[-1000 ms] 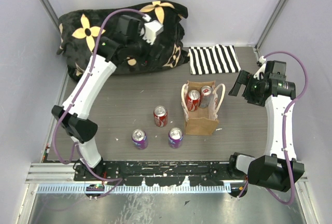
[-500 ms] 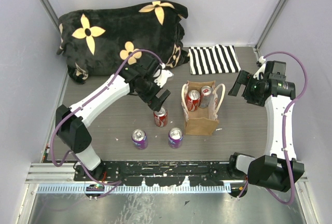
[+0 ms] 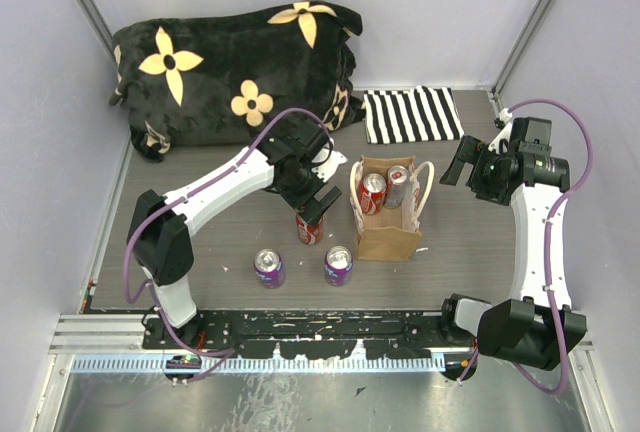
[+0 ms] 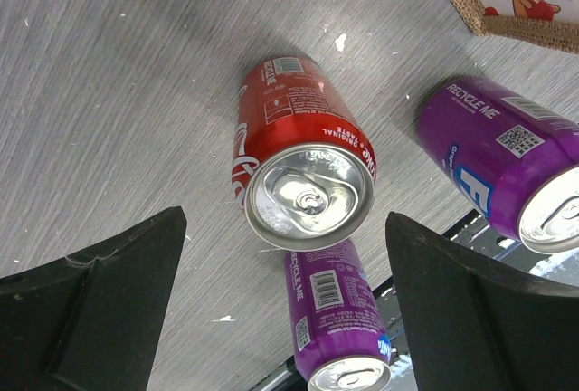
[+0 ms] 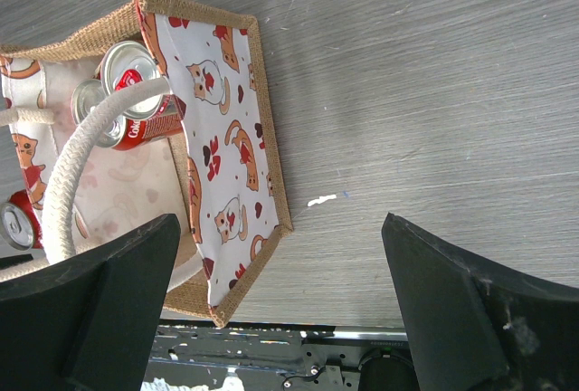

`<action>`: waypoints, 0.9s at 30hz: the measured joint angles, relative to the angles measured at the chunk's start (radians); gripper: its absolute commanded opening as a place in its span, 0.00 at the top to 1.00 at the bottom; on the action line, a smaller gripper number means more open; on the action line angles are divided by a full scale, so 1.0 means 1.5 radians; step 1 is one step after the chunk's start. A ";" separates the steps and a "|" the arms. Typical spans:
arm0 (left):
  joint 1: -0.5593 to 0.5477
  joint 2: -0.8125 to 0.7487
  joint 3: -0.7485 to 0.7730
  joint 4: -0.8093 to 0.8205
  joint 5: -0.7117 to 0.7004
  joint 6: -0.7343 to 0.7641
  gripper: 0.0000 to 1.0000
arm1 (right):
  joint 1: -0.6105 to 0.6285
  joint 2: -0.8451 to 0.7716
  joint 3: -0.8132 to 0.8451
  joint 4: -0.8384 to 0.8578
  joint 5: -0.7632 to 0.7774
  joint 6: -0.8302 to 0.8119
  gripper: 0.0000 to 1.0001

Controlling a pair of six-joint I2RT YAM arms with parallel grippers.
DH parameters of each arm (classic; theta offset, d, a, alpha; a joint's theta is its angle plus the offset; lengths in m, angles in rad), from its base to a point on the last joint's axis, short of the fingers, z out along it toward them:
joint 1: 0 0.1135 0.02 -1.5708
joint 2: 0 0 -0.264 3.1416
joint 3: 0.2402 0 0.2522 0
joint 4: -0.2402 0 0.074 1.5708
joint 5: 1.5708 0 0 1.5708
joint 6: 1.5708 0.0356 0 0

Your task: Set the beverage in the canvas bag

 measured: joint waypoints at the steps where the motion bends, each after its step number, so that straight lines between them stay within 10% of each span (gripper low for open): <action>1: -0.002 0.002 0.000 0.001 0.000 -0.002 0.02 | 0.000 0.000 0.000 0.000 0.000 0.000 0.00; 27: -0.028 0.035 -0.017 0.040 -0.026 -0.019 0.04 | 0.000 -0.014 -0.001 0.000 0.001 0.000 0.00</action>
